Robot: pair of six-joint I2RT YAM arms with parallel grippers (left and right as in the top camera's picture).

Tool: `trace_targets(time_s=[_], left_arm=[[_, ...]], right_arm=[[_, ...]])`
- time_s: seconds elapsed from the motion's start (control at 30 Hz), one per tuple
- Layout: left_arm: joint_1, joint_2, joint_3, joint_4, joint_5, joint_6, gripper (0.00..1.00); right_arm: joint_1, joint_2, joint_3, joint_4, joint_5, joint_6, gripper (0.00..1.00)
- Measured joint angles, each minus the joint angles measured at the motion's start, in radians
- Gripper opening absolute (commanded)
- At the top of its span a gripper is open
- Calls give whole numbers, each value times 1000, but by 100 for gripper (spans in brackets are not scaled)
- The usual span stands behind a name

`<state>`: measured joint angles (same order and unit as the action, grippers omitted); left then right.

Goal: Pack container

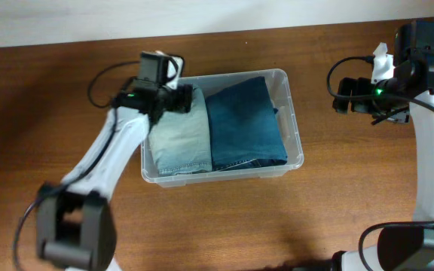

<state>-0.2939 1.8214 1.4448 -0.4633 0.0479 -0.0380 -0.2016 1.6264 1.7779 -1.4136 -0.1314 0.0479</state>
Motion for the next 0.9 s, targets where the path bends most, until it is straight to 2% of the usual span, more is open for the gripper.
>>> trace_targets(time_s=[0.2,0.3,0.5,0.6,0.9], left_arm=[[84,-284,9,-46,-31,-3,99],[153,-348,20,-85,-38,-3,99],[316,-315,19,-197,-50,-3,99],[367,-295,18,-230,-56,-3,99],[433,-337,5,-404,-62,-3,99]], right_arm=[[33,0,-1,32,3,-19,98],[98,0,-1,86,5,-35,98],[233,0,-2,297,3,-57,98],[247,0,-2,375,3,-60,98],[246,-32,-4,254,19,-71,98]])
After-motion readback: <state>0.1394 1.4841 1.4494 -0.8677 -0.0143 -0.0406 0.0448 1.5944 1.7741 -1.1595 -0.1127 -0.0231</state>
